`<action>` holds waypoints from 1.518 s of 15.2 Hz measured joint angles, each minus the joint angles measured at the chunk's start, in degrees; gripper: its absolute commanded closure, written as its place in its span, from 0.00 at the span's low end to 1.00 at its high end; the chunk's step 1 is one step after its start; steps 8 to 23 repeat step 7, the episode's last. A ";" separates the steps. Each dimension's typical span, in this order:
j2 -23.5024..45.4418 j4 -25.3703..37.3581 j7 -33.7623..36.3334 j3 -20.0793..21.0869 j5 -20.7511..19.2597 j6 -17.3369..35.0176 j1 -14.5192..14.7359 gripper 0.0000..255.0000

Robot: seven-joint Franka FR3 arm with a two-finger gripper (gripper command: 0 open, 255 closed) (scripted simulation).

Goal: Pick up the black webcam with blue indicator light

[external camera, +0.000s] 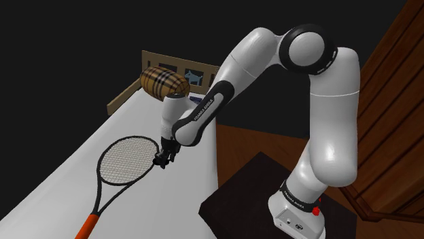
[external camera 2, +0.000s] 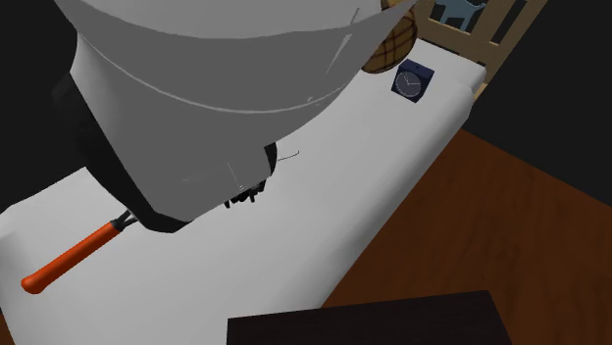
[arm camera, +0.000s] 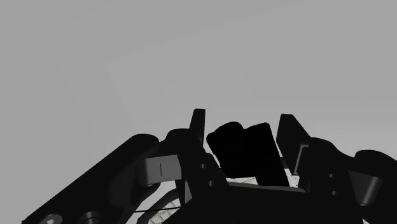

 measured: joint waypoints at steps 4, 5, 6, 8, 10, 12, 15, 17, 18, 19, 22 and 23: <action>-3.06 -0.45 -0.67 0.85 1.02 -2.57 -0.65 1.00; -3.69 -0.61 -0.83 1.00 1.23 -3.03 -0.80 1.00; -4.31 -0.51 -1.01 1.17 1.47 -3.76 -0.93 1.00; -4.72 -0.63 -1.06 1.27 1.60 -4.03 -0.98 1.00; -4.72 -0.63 -1.06 1.27 1.60 -4.03 -0.98 1.00; -4.72 -0.63 -1.06 1.27 1.60 -4.03 -0.98 1.00; -4.72 -0.63 -1.06 1.27 1.60 -4.03 -0.98 1.00; -4.72 -0.63 -1.06 1.27 1.60 -4.03 -0.98 1.00; -4.72 -0.63 -1.06 1.27 1.60 -4.03 -0.98 1.00; -4.72 -0.63 -1.06 1.27 1.60 -4.03 -0.98 1.00; -4.72 -0.63 -1.06 1.27 1.60 -4.03 -0.98 1.00; -4.72 -0.63 -1.06 1.27 1.60 -4.03 -0.98 1.00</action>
